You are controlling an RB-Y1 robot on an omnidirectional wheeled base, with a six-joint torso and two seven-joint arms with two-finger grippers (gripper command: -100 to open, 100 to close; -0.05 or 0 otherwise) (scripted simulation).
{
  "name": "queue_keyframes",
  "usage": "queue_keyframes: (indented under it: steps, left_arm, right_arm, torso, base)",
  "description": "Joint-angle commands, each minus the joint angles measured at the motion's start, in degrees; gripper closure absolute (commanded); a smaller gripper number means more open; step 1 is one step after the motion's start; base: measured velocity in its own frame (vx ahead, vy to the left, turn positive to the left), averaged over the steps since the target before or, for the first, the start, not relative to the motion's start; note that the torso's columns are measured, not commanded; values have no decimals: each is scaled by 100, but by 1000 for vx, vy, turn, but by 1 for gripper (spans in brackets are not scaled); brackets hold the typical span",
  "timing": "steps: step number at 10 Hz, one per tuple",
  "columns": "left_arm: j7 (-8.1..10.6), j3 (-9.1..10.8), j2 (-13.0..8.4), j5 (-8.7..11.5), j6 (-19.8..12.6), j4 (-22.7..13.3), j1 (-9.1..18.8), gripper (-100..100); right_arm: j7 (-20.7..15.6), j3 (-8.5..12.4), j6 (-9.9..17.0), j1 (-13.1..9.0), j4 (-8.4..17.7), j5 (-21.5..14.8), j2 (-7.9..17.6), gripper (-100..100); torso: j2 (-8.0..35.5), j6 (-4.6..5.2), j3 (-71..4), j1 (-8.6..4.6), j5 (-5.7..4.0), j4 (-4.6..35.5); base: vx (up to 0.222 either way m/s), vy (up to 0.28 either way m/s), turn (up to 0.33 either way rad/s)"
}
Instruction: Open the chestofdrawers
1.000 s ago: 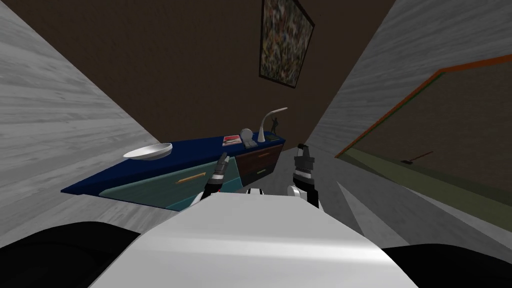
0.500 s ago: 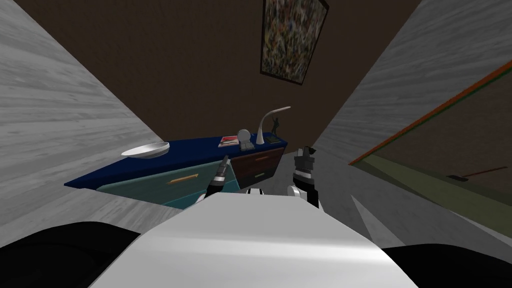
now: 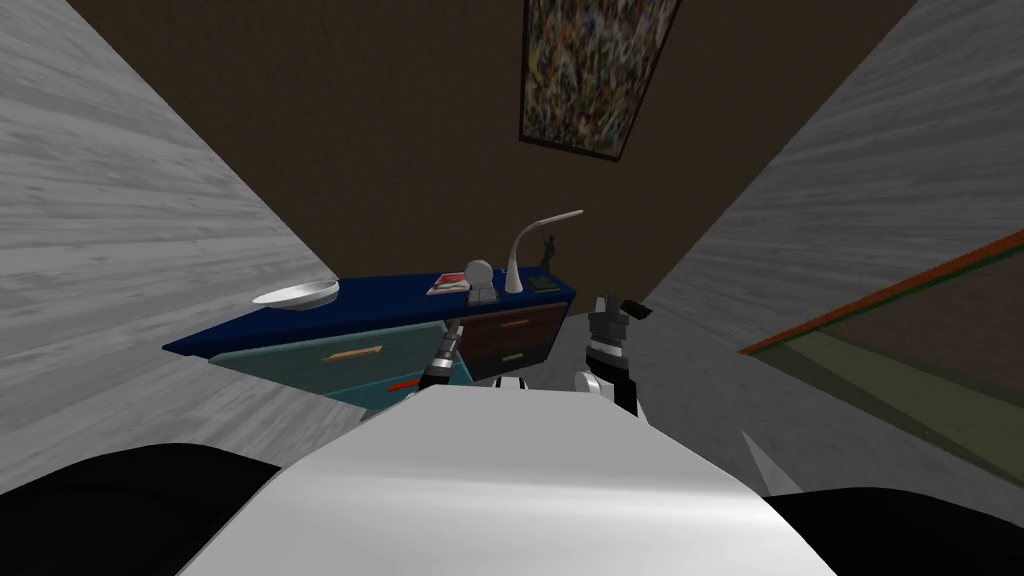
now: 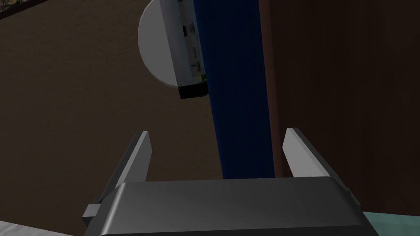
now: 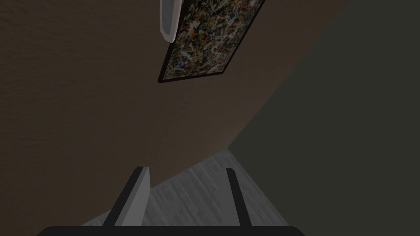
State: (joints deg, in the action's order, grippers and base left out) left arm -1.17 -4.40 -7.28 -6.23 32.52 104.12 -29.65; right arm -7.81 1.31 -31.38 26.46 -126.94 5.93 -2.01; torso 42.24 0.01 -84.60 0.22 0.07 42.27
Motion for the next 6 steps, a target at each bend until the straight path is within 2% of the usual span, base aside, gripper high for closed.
queue_keyframes:
  steps: [1,6]
  left_arm:
    - [-12,-40,-23,-24,-22,-216,-2,-100]
    - [-40,-97,-29,-61,37,-836,44,-100]
  right_arm:
    - [0,0,0,0,0,0,0,0]
    - [0,-1,0,-1,0,0,0,0]
  torso:
    - [2,0,2,-17,-4,1]
    - [6,-1,4,-24,-7,2]
  base:
    - [99,-180,152]
    - [74,-211,181]
